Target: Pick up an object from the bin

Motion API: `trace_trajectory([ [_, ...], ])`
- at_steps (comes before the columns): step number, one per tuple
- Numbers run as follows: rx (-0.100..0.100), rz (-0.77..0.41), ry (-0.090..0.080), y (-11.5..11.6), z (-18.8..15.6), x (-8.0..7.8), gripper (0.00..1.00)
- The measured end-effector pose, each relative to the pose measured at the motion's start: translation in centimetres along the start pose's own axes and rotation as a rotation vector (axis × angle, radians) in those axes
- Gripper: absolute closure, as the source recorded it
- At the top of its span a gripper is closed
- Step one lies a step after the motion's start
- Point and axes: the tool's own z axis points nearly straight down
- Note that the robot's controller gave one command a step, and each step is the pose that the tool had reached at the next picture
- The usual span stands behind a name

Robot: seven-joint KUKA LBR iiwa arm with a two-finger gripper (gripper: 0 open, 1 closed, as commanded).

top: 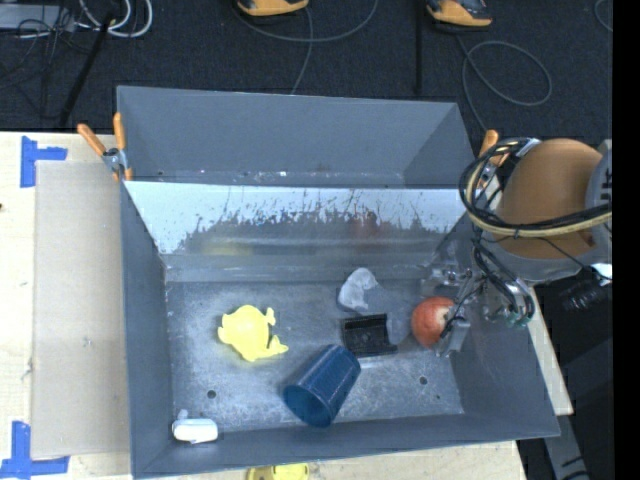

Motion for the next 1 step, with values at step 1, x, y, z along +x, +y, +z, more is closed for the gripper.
trace_trajectory([
  [1,-0.002,-0.021,0.007,-0.35,-5.53,0.31,1.0],
])
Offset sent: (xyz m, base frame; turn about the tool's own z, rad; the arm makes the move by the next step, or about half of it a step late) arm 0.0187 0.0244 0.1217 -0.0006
